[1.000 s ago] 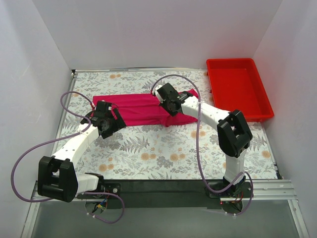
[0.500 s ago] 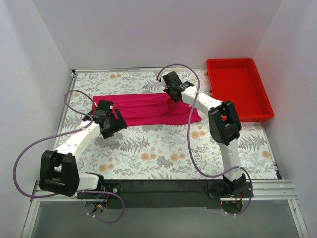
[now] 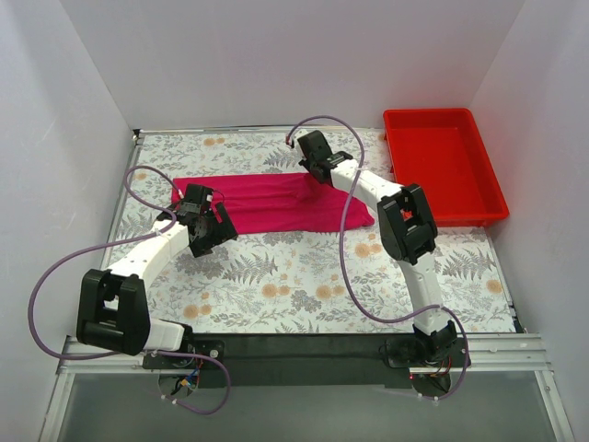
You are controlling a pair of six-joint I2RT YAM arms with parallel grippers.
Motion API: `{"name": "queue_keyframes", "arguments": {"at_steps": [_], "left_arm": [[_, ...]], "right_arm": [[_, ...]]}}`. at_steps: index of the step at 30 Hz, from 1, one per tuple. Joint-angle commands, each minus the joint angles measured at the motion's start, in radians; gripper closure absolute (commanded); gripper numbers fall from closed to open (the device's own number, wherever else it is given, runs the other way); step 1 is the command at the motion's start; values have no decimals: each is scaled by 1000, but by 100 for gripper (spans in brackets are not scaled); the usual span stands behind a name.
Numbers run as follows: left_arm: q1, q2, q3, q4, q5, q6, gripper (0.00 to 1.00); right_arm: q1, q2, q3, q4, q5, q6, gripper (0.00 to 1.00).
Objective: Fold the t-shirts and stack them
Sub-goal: Fold the tshirt
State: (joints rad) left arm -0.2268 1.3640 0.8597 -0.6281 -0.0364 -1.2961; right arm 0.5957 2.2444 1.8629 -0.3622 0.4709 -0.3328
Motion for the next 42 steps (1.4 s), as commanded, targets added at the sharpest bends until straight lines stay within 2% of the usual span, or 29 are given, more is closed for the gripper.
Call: {"name": "queue_keyframes", "arguments": {"at_steps": [1, 10, 13, 16, 17, 19, 22, 27, 30, 34, 38, 42], "left_arm": [[-5, -3, 25, 1, 9, 15, 29], [-5, -23, 9, -2, -5, 12, 29], [-6, -25, 6, -2, -8, 6, 29], [-6, -17, 5, -1, -2, -8, 29], [-5, -14, 4, 1, 3, -11, 29], [-5, -11, 5, 4, 13, -19, 29], [-6, -11, 9, 11, 20, -17, 29], [-26, 10, 85, 45, 3, 37, 29], [-80, 76, 151, 73, -43, 83, 29], [-187, 211, 284, 142, -106, 150, 21], [-258, 346, 401, 238, -180, 237, 14], [-318, 522, 571, 280, -220, 340, 12]], "right_arm": [[-4, 12, 58, 69, 31, -11, 97], [-5, 60, 98, 97, 90, -35, 93], [-5, 66, 101, 100, 91, -29, 85], [-5, 64, 104, 101, 98, -14, 70], [-7, 57, 104, 100, 97, 1, 59], [-5, 44, 93, 97, 71, 17, 54], [-7, -15, 45, 85, 5, 61, 53], [-39, -110, -53, 34, -98, 228, 53], [-79, -202, -140, 2, -148, 317, 50], [-145, -386, -307, -20, -261, 469, 40], [-181, -537, -488, -38, -336, 518, 27], [-183, -663, -599, -60, -367, 544, 22]]}}
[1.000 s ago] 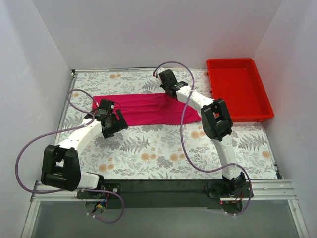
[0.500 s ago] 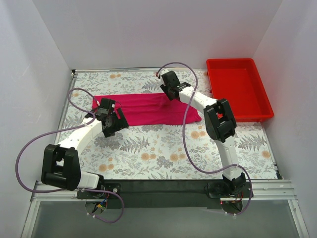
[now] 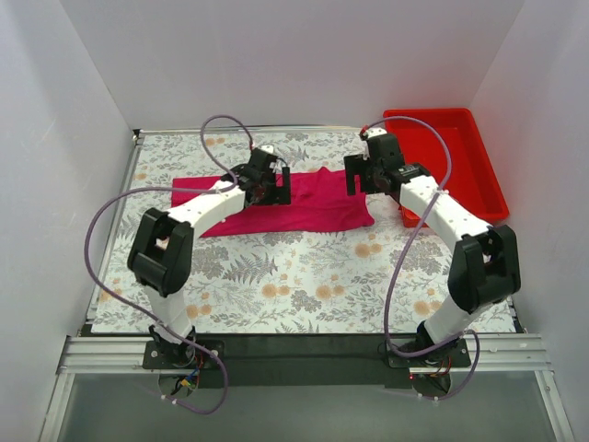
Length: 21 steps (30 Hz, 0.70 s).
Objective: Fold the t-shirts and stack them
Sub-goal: Fold the tshirt
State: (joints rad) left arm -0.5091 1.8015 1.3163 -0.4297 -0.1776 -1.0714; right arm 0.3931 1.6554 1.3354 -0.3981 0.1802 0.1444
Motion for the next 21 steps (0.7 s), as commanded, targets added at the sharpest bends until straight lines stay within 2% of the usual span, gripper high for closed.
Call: {"name": "queue_keyframes", "arguments": {"at_steps": [1, 6, 9, 15, 21], "left_arm": [[-58, 113, 144, 89, -91, 131, 11], [-106, 293, 322, 137, -120, 209, 11], [-127, 352, 391, 146, -138, 261, 11], [-140, 446, 449, 158, -198, 312, 13], [-137, 489, 485, 167, -286, 346, 19]], "right_arm": [[20, -119, -88, -25, -80, 70, 21], [13, -218, -185, -47, -96, 84, 20], [12, -269, -214, -59, -94, 87, 20], [0, -324, -252, -76, -91, 73, 20], [-7, -336, -268, -82, -90, 69, 19]]}}
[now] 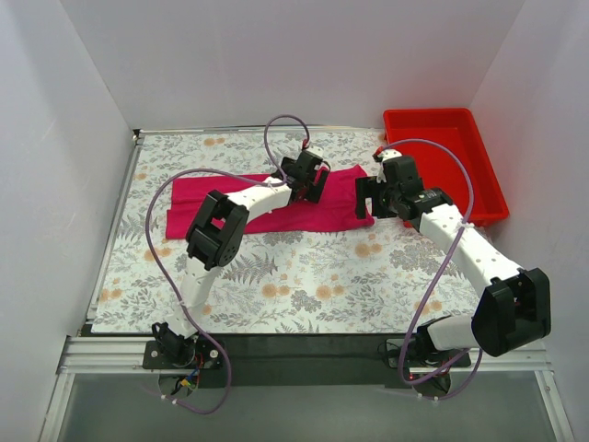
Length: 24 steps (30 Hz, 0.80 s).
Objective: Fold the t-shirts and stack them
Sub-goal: Fold the tshirt
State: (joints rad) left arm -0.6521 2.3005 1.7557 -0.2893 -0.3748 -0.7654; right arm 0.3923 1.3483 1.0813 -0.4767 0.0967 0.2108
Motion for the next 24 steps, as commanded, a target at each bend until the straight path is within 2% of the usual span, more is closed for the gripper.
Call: {"name": "queue_keyframes", "arguments": {"at_steps": [1, 13, 16, 20, 24], "left_arm": [[11, -9, 47, 27, -99, 38, 20], [109, -9, 82, 10, -84, -24, 21], [159, -6, 132, -33, -64, -93, 21], [245, -47, 172, -163, 35, -291, 21], [351, -186, 53, -229, 131, -420, 20]], "right_arm": [[-6, -26, -15, -3, -9, 2, 20], [-6, 17, -3, -5, -49, 2, 21], [-7, 44, 6, -3, -68, 10, 23], [-26, 97, 31, -2, -72, 27, 27], [-73, 156, 40, 19, -130, 18, 32]]}}
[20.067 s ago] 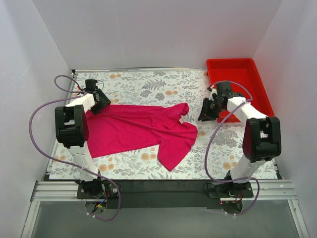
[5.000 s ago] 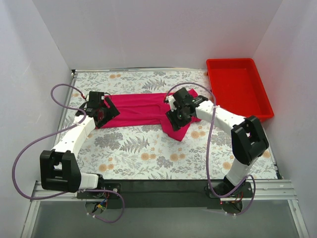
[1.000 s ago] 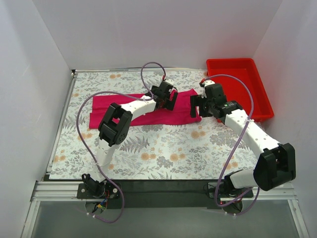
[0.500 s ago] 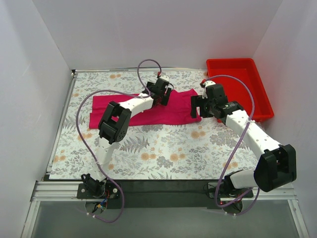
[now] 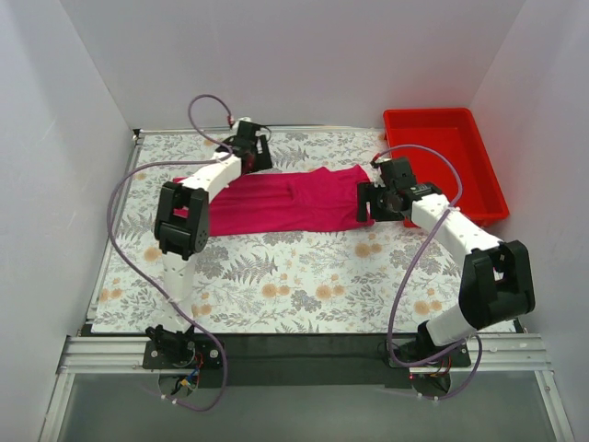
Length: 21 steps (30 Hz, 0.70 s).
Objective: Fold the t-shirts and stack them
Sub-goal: Fold the tshirt
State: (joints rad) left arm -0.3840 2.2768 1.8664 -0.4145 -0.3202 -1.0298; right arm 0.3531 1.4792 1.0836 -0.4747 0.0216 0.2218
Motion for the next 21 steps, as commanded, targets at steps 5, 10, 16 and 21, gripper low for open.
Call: {"name": "queue_keyframes", "arguments": {"at_steps": [5, 10, 16, 21], "left_arm": [[172, -399, -413, -110, 118, -242, 20], [301, -614, -692, -55, 141, -253, 28], [436, -640, -825, -12, 118, -236, 37], [484, -557, -793, -4, 119, -245, 40]], "right_arm": [[-83, 99, 42, 42, -126, -50, 40], [-94, 142, 44, 62, -143, -56, 48], [-97, 173, 41, 70, -140, -61, 50], [-97, 208, 48, 68, -126, -59, 52]]}}
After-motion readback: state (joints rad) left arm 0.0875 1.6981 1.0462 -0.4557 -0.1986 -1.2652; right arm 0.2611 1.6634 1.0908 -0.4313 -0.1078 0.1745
